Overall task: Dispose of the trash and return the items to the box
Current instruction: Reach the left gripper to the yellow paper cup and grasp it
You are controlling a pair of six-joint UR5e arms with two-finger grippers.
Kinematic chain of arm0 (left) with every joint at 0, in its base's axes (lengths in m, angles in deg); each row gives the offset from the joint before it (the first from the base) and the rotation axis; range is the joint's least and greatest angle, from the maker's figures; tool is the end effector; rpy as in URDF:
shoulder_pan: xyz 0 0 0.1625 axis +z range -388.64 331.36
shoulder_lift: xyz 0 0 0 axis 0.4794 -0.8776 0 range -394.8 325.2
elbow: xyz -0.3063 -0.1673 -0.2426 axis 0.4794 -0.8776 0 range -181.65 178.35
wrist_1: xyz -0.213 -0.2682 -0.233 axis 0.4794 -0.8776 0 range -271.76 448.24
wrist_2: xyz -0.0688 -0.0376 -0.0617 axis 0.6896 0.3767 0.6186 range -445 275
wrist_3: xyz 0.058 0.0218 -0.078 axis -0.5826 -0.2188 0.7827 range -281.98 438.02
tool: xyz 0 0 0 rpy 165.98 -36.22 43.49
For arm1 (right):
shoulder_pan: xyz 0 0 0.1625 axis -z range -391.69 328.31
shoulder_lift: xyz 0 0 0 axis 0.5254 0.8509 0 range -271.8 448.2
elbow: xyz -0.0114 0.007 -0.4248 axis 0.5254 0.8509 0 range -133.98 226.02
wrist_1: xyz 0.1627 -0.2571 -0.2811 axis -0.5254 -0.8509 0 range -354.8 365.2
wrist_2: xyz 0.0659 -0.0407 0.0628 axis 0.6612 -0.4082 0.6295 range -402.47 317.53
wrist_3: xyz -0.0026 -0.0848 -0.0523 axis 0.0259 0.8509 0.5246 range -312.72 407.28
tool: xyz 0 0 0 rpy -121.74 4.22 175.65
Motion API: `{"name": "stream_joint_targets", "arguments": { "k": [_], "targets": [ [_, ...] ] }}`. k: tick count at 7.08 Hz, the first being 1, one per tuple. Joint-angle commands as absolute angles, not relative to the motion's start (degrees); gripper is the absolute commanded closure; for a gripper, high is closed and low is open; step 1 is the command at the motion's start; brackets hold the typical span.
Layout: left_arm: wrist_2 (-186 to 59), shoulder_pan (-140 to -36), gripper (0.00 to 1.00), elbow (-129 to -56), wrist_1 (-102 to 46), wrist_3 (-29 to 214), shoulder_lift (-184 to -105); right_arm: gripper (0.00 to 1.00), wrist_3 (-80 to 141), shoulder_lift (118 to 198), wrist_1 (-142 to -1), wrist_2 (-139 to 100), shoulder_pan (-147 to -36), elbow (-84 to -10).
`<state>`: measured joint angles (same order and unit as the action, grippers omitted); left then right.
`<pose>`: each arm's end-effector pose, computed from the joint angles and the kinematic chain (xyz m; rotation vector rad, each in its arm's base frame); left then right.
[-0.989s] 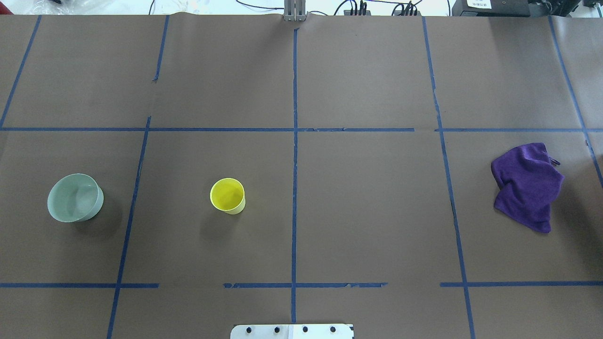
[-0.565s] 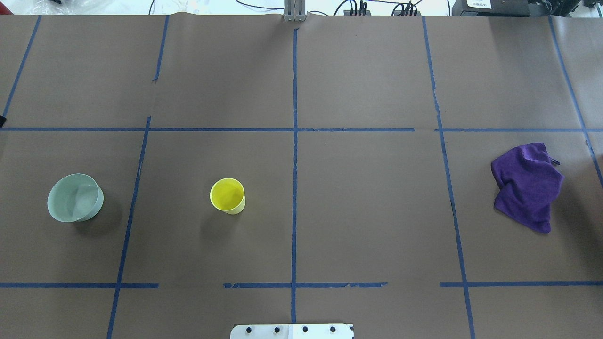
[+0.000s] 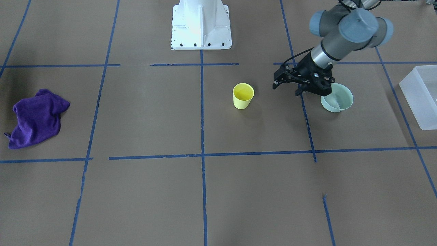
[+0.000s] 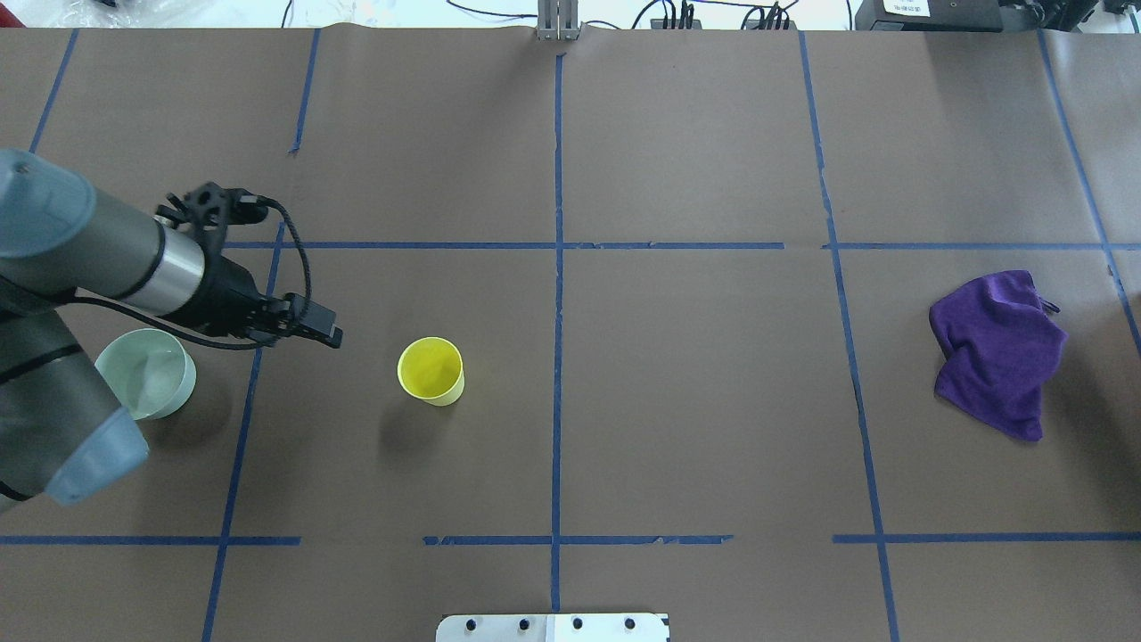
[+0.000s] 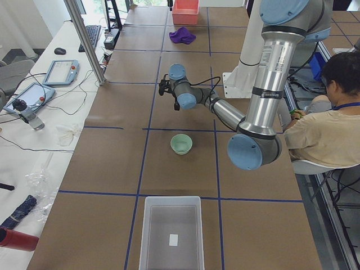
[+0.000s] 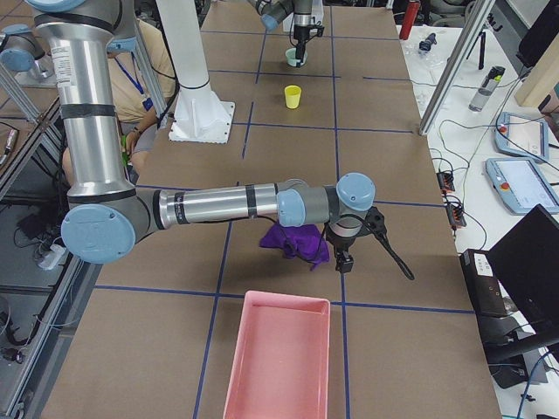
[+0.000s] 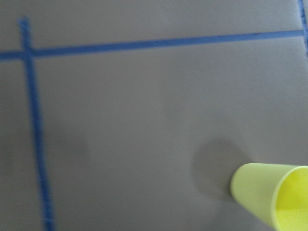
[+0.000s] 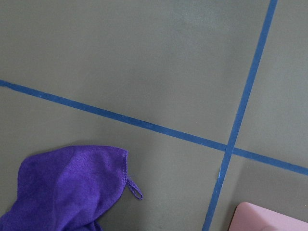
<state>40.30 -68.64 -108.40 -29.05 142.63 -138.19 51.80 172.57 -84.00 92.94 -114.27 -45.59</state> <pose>0.3802 -0.4178 0.3387 0.0497 1.1151 0.0807 -0.0078 -0.5428 0.5914 0.1129 -0.7965 -0.2527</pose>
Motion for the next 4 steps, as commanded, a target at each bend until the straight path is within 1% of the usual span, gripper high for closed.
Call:
{"name": "stream_joint_targets", "arguments": {
  "k": [1, 2, 4],
  "targets": [
    [31.44, -62.41, 0.0, -110.62, -9.9, 147.72, -147.33, 0.0, 51.76, 172.57, -84.0, 92.79, -114.22, -45.3],
    [25.46, -58.91, 0.01, -110.72, -3.32, 147.81, -149.91, 0.0, 51.76, 172.57, -84.0, 92.79, -114.22, -44.95],
    [24.96, -58.79, 0.01, -110.29, -3.43, 147.72, -149.94, 0.0, 51.76, 172.57, -84.0, 92.79, -114.22, -44.51]
  ]
}}
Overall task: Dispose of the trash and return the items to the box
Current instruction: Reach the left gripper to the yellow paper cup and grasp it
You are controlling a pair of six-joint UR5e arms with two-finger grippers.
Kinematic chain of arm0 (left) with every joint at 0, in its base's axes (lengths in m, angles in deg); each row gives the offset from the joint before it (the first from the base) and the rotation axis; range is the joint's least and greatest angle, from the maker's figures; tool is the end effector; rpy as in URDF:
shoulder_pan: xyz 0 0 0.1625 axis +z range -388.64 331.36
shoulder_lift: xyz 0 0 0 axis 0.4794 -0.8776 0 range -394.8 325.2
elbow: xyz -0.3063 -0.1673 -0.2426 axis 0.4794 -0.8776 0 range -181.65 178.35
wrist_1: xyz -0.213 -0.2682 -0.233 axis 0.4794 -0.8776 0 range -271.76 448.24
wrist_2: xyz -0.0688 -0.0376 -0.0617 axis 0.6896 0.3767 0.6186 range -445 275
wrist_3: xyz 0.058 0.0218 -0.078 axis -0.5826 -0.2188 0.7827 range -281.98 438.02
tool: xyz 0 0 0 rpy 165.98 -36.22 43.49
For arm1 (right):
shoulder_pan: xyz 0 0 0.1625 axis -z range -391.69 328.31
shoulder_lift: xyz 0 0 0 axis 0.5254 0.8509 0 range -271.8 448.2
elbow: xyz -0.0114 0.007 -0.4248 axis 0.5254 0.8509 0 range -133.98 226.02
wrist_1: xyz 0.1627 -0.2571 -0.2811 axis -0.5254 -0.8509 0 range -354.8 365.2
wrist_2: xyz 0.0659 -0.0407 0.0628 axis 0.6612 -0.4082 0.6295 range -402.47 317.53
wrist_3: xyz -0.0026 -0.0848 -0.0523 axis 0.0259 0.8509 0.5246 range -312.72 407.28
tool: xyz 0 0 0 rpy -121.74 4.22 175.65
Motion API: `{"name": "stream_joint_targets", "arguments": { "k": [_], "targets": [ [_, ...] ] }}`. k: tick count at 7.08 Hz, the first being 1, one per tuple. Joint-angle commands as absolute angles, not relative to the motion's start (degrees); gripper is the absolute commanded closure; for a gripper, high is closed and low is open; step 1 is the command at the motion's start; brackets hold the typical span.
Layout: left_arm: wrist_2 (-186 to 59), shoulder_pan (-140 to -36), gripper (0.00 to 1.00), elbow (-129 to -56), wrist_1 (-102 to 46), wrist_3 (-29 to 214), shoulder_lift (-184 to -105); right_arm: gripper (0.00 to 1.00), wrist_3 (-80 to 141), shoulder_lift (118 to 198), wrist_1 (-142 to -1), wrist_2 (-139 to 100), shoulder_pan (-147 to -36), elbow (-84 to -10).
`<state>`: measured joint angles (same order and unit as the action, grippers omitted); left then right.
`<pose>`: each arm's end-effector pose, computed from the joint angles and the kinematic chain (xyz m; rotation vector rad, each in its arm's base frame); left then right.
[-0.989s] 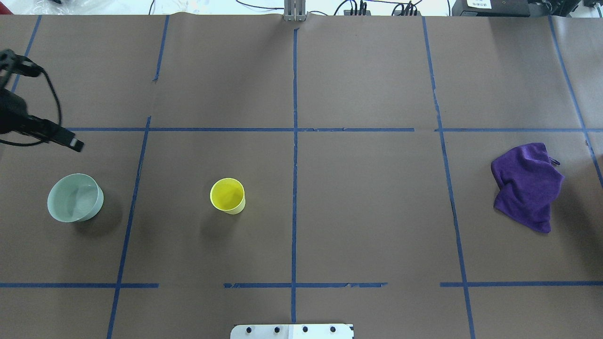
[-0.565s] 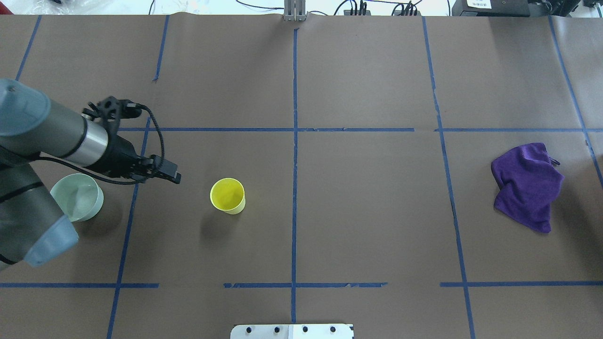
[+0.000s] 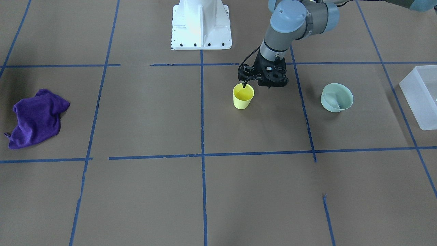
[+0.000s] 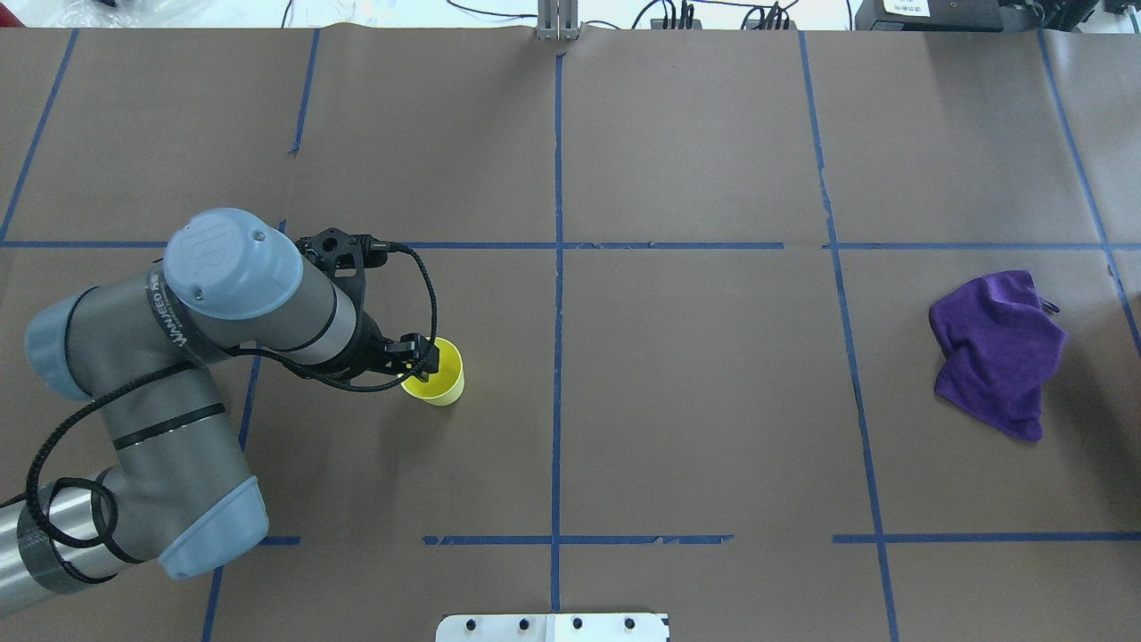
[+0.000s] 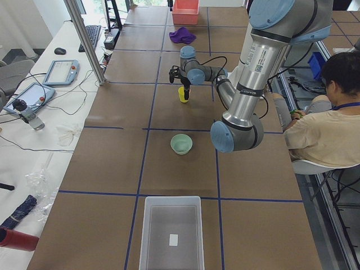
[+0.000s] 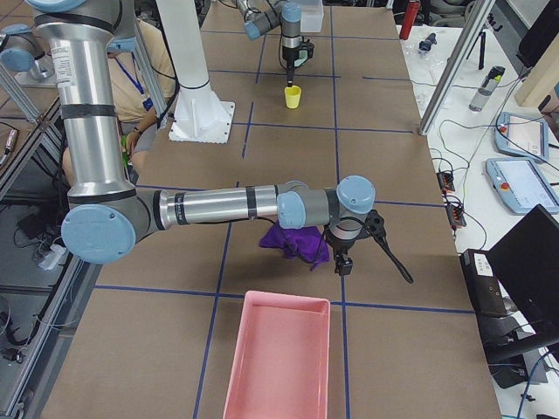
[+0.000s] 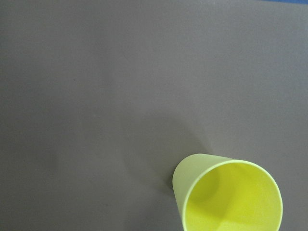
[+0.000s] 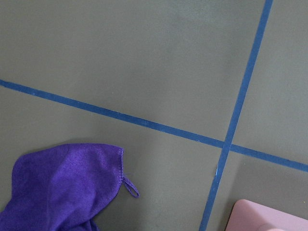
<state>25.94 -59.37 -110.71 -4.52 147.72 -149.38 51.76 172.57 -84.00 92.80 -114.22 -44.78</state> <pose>0.4631 -0.3888 0.2702 0.0334 0.8703 -0.0223 -0.0081 -0.5427 0.5986 0.0990 -0.7939 -0.2473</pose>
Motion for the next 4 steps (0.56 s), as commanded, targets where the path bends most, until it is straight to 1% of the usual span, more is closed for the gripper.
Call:
{"name": "stream_joint_targets", "arguments": {
  "k": [1, 3, 4],
  "targets": [
    [24.87, -58.79, 0.01, -110.28, -3.69, 147.63, -149.85, 0.0, 51.76, 172.57, -83.66, 92.79, -114.22, -44.42],
    [24.87, -58.79, 0.04, -110.1, -3.78, 147.46, -149.94, 0.0, 51.68, 172.57, -78.15, 92.79, -114.22, -40.75],
    [24.87, -58.79, 0.04, -108.36, -4.13, 147.28, -150.11, 0.0, 51.68, 172.57, -77.16, 92.79, -114.22, -40.38]
  ]
}}
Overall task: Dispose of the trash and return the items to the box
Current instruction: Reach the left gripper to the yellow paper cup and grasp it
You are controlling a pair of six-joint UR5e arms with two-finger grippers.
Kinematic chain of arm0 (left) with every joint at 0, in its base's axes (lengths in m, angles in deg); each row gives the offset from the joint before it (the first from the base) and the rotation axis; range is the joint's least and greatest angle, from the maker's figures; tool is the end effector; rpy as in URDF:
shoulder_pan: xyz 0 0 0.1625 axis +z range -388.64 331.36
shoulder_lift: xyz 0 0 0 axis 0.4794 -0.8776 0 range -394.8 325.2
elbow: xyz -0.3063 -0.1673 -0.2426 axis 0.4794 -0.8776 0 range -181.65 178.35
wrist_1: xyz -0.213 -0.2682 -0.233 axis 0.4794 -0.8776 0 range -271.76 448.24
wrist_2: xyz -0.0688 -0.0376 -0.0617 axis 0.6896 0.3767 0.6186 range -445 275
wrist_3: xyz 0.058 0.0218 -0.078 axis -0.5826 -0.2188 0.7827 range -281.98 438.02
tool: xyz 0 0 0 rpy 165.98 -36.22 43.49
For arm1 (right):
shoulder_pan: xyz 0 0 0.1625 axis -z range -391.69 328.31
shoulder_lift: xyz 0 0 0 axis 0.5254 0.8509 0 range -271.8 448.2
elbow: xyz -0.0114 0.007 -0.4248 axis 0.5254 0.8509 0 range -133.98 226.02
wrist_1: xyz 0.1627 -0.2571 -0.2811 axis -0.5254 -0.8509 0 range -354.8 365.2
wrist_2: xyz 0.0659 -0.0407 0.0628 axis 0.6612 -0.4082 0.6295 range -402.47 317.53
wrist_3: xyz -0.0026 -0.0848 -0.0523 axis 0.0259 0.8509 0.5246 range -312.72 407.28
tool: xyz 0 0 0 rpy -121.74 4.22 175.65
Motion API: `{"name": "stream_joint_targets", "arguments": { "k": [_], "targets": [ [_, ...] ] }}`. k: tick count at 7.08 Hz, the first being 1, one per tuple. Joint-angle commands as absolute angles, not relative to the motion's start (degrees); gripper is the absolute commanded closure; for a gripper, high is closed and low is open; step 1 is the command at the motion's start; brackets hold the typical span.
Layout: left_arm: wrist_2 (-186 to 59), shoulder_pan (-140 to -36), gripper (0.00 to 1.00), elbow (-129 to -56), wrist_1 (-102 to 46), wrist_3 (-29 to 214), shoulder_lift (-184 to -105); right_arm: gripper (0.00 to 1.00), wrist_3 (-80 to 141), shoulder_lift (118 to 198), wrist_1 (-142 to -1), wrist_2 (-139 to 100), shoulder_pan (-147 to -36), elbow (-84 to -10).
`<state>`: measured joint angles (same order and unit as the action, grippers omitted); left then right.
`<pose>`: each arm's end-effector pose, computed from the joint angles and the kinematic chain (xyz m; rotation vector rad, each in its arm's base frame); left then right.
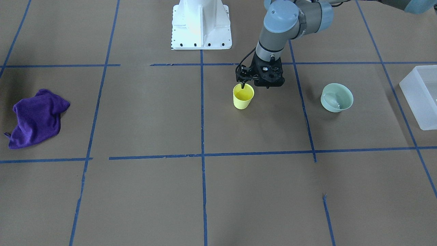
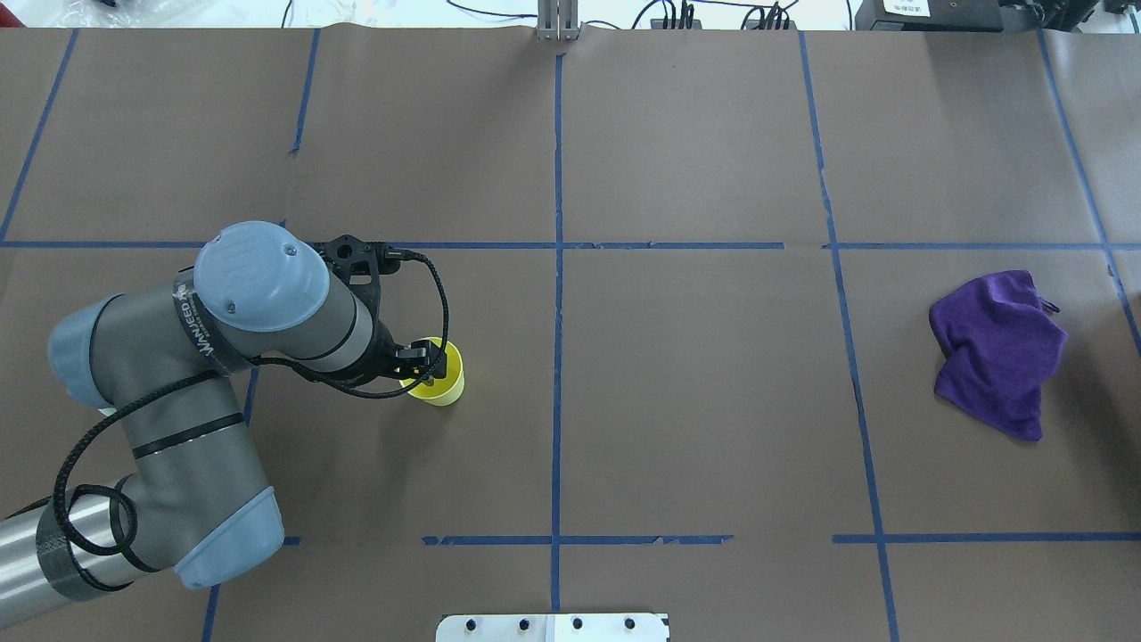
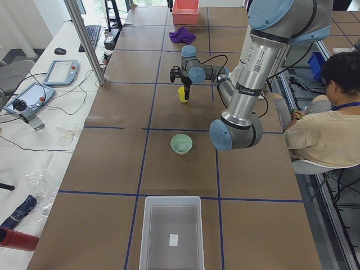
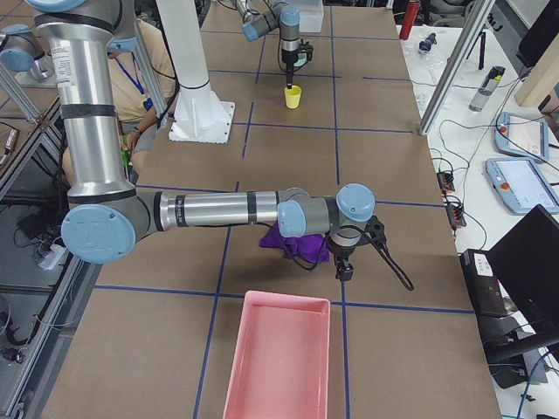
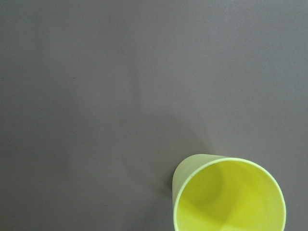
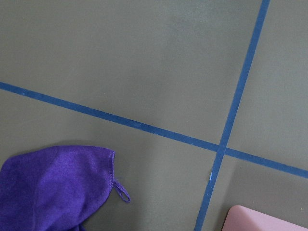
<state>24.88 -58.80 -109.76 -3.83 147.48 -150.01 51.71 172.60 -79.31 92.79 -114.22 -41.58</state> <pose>0.4716 -0.3889 0.2727 0.0388 0.8485 -0.0201 -0.0085 -0.5457 0.6179 0.1228 -0.7941 -0.2564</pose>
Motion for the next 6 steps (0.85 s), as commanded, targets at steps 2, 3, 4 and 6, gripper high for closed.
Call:
{"name": "stream_joint_targets", "arguments": {
  "k": [2, 3, 4, 6],
  "targets": [
    [24.87, -58.7, 0.1, -105.11, -8.86, 147.37, -150.02, 0.0, 51.59, 172.57, -77.15, 92.79, -114.22, -40.38],
    [24.87, -58.7, 0.18, -104.48, -9.93, 147.37, -149.85, 0.0, 51.59, 172.57, -77.15, 92.79, -114.22, -40.38],
    [24.87, -58.7, 0.48, -104.22, -10.2, 147.37, -149.76, 0.0, 51.5, 172.57, -77.06, 92.79, -114.22, -40.47],
    [24.96, -58.62, 1.0, -103.86, -10.29, 147.37, -150.11, 0.0, 51.5, 172.49, -77.06, 92.79, -114.22, -40.55]
  ]
}}
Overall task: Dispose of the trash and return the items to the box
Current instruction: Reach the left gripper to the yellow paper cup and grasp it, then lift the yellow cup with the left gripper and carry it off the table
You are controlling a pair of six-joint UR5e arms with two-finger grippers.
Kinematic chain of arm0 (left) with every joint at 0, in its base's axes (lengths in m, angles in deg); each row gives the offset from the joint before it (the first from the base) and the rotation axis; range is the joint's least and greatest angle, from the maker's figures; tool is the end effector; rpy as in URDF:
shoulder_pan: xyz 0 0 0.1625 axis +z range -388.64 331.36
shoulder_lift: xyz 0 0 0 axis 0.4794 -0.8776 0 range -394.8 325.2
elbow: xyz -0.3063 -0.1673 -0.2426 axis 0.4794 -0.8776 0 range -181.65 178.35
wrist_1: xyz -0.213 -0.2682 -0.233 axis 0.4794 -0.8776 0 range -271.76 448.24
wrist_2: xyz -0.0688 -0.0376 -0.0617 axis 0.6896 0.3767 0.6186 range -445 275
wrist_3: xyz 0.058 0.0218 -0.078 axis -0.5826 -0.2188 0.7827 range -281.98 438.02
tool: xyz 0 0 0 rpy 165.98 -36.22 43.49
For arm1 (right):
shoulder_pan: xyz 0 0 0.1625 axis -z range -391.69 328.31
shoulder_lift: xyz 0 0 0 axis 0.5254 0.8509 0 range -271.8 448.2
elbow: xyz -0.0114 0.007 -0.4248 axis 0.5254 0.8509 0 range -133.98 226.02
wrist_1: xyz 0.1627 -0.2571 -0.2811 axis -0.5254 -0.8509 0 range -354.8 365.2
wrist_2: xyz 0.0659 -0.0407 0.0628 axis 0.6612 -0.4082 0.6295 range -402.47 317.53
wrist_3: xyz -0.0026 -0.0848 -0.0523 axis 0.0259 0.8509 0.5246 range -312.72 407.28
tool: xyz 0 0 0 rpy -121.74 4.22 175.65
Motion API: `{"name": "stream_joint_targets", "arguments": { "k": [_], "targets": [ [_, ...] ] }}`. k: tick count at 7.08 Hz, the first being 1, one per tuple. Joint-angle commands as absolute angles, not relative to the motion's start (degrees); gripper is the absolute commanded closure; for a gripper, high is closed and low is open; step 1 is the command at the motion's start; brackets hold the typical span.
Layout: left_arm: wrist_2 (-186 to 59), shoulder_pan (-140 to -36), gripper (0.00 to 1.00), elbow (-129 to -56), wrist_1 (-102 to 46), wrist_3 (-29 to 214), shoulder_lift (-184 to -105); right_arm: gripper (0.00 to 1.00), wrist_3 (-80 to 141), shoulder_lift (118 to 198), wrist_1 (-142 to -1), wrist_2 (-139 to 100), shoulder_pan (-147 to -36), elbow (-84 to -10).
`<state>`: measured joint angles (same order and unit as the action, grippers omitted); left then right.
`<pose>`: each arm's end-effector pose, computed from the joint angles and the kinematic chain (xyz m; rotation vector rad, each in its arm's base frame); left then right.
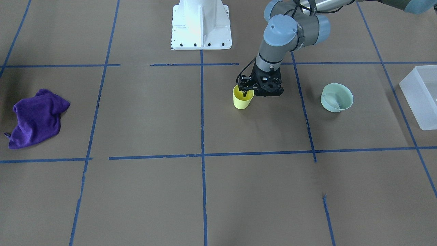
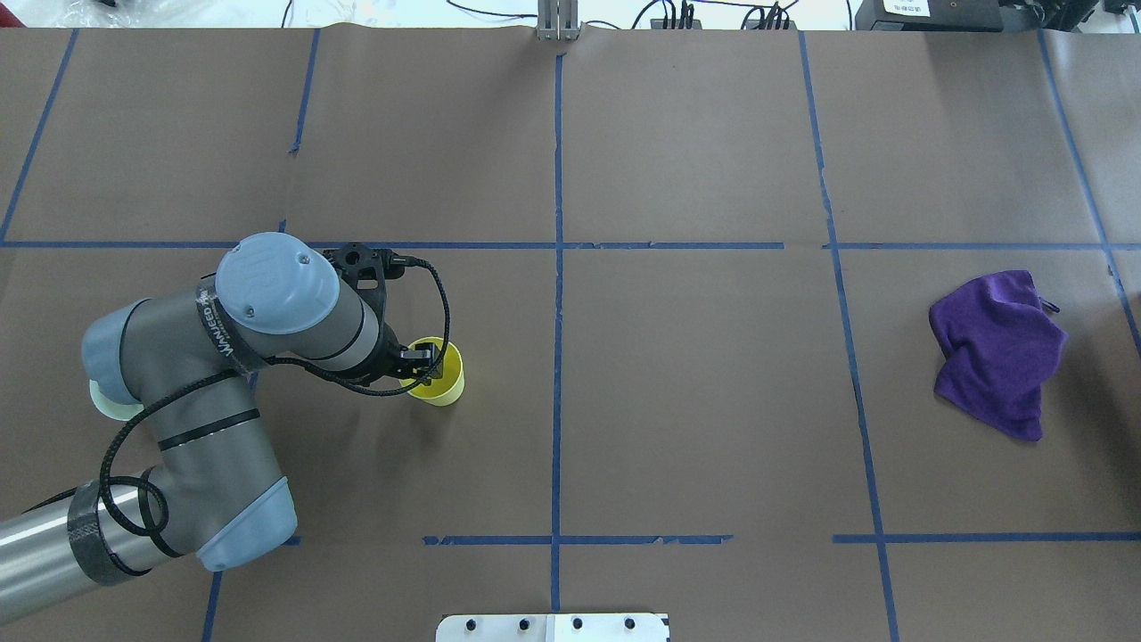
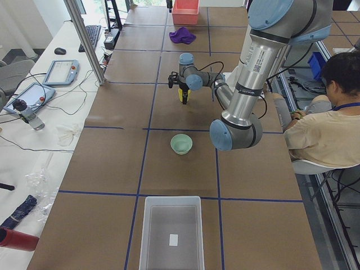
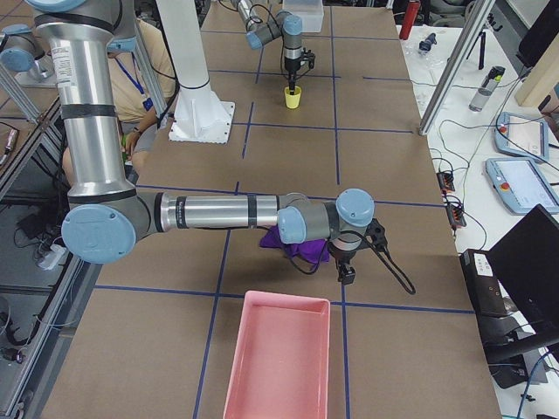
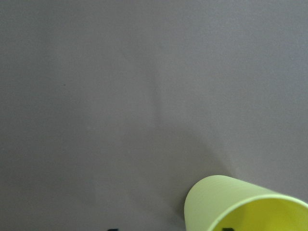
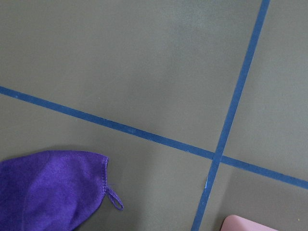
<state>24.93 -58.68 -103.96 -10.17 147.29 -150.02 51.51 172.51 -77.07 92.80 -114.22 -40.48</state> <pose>0.4947 -0.4007 0.3015 0.0430 0.8571 -0.0128 -0.0088 -0.5478 0.6224 0.1419 -0.7946 -0.2615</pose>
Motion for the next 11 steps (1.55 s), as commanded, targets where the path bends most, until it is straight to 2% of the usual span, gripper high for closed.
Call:
{"name": "stream_joint_targets", "arguments": {
  "k": [1, 3, 4, 5, 7, 10, 11],
  "targets": [
    [25.04, -58.62, 1.0, -104.04, -10.29, 147.8, -150.2, 0.0, 51.41, 172.49, -77.15, 92.88, -114.22, -40.64],
    [24.96, -59.14, 1.0, -108.4, -9.77, 149.47, -150.03, 0.0, 51.41, 172.4, -77.06, 93.06, -114.22, -40.91],
    [25.13, -63.23, 1.0, -115.13, -8.89, 149.39, -147.85, 0.0, 51.32, 172.31, -77.06, 93.06, -114.22, -41.08],
    [25.39, -69.19, 1.0, -117.72, -7.84, 148.78, -145.74, 0.0, 51.32, 172.31, -77.06, 93.06, -114.22, -41.08],
    [25.4, -75.54, 1.0, -121.34, -6.6, 136.22, -135.76, 0.0, 49.31, 172.13, -76.97, 93.15, -114.22, -41.34],
    [25.66, -89.67, 1.0, -119.52, -13.15, 105.19, -120.72, 0.0, 45.8, 172.48, -76.97, 93.32, -114.22, -43.45],
    [27.05, -95.91, 1.0, -114.81, -17.63, 97.0, -119.11, 0.0, 45.7, 173.01, -76.97, 93.41, -114.22, -44.15]
  ]
}}
